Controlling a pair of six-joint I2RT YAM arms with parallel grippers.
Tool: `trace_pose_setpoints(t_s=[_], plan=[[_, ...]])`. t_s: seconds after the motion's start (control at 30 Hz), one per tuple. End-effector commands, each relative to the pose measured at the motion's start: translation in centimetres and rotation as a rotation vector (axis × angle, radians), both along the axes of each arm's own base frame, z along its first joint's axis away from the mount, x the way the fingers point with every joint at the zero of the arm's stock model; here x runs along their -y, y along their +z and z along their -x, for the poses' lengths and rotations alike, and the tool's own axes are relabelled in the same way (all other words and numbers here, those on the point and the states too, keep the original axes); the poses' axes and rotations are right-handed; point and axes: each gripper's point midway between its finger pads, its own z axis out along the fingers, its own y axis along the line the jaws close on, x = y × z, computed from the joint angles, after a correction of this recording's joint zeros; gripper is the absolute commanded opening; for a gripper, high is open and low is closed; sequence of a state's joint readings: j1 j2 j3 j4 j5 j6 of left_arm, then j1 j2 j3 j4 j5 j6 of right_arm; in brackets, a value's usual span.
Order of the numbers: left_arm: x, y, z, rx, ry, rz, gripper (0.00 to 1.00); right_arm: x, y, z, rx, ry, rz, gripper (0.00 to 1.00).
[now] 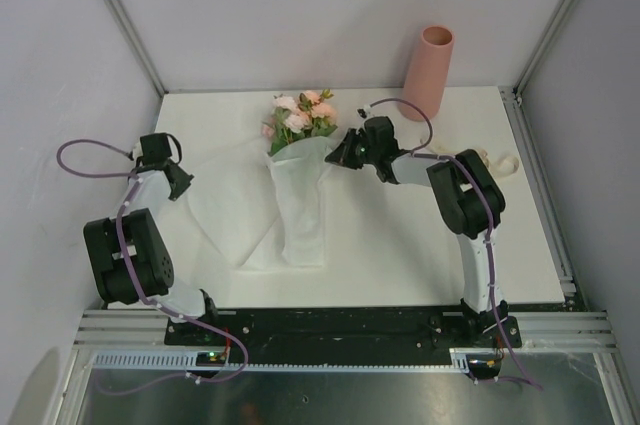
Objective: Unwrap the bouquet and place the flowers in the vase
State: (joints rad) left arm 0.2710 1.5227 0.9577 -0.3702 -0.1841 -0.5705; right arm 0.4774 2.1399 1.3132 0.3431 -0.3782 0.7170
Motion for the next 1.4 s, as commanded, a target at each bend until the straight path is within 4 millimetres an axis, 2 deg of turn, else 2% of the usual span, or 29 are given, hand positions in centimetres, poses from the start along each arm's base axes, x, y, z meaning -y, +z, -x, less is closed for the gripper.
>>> trace_pose_setpoints(t_s=[0.0,0.2,0.27,0.37,0.4,0.47,0.53,0.87,1.1,1.2,1.37], plan=[[-1.1,0.2,0.4,0.016,0.097,-0.013,0.03,0.3,0.2,-2.2,0.028,-0.026,0.014,0.0],[-1.9,1.3,1.6,0.025,0.114,-0.081,0.39,0.0,0.5,-2.1,0.008,-0.015,-0.002,0.01],[-2.0,2.0,1.9,0.036,0.103,-0.102,0.47,-0.2,0.9,-2.2,-0.004,-0.011,0.0,0.08],[-2.0,3.3,2.3,0.065,0.102,-0.122,0.58,-0.5,2.0,-1.7,0.001,0.023,0.03,0.25],[-2.0,3.8,2.4,0.081,0.1,-0.124,0.66,-0.5,2.5,-1.3,0.016,0.037,0.048,0.3],[-2.0,4.8,2.2,0.109,0.097,-0.127,0.89,-0.1,3.3,-0.6,0.039,0.05,0.092,0.42],[-1.8,5.6,1.9,0.126,0.079,-0.127,0.97,0.8,3.7,0.1,0.049,0.049,0.131,0.53],[0.8,9.3,1.1,0.213,-0.08,-0.102,1.0,6.4,7.4,3.2,0.115,-0.017,0.238,0.96],[4.8,9.9,0.8,0.249,-0.257,-0.032,1.0,8.9,9.6,5.5,0.167,-0.062,0.273,0.99],[7.3,9.8,1.2,0.247,-0.374,-0.026,0.99,10.5,10.6,6.7,0.193,-0.088,0.271,0.99],[11.4,8.6,2.2,0.22,-0.538,0.028,0.94,12.8,11.2,8.9,0.234,-0.104,0.233,0.99]])
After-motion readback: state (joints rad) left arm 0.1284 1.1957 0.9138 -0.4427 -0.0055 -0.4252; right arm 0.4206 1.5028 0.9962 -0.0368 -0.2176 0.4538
